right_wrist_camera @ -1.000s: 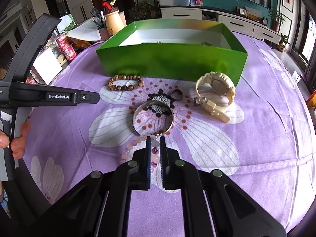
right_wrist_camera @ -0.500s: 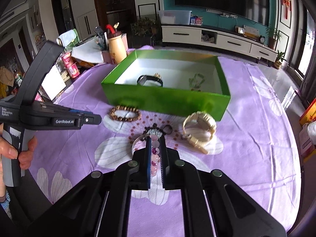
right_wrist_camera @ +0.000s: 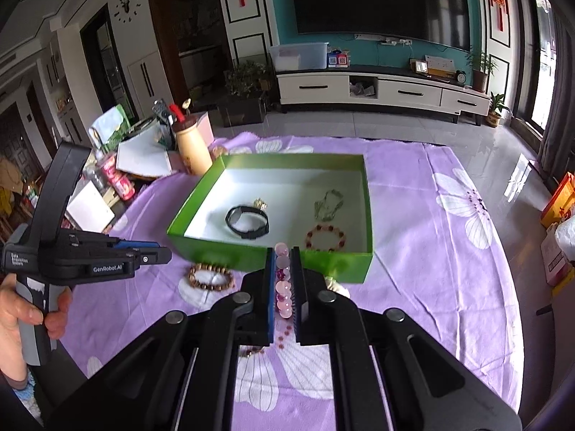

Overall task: Organize jewelry
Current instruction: 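Carry the silver ring and pink bead bracelet over the green box with both tools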

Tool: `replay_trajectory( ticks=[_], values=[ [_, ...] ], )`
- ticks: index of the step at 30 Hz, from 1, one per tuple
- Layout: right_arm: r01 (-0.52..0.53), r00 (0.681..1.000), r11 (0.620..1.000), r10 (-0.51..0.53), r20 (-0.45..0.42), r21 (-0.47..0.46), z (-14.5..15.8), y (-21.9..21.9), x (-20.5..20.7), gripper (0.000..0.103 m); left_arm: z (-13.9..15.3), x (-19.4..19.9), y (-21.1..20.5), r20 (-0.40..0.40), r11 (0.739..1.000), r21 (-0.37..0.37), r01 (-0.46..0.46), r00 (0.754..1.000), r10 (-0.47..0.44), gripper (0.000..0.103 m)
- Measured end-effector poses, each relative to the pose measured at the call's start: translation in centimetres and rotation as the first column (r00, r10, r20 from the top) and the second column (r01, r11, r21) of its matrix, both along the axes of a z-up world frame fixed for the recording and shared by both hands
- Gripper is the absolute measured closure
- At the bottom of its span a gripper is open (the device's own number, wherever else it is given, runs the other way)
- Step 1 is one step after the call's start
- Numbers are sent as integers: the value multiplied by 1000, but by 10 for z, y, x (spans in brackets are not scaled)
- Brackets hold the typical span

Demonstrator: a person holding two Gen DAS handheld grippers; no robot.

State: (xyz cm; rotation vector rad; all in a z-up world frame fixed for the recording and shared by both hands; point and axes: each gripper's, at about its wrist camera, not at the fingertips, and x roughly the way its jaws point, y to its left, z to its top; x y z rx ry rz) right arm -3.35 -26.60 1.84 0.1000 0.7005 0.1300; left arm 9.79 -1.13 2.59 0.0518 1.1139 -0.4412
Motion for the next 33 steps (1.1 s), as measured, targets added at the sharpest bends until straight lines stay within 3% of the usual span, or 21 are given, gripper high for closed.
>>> replay_trajectory(
  ticks=[12, 25, 33],
  values=[
    [2, 1000, 1000, -2, 13, -27, 11, 0, 26, 96, 25, 32, -10, 25, 1000, -22, -8, 1000, 9, 83],
    [-12, 1000, 1000, 12, -17, 6, -7, 0, 74, 96, 7, 82, -25, -8, 999, -12, -41, 999, 41, 83],
    [-33, 998, 999, 34, -57, 17, -25, 6, 116, 96, -11, 126, -27, -36, 993, 15, -115, 993, 115, 83]
  ],
)
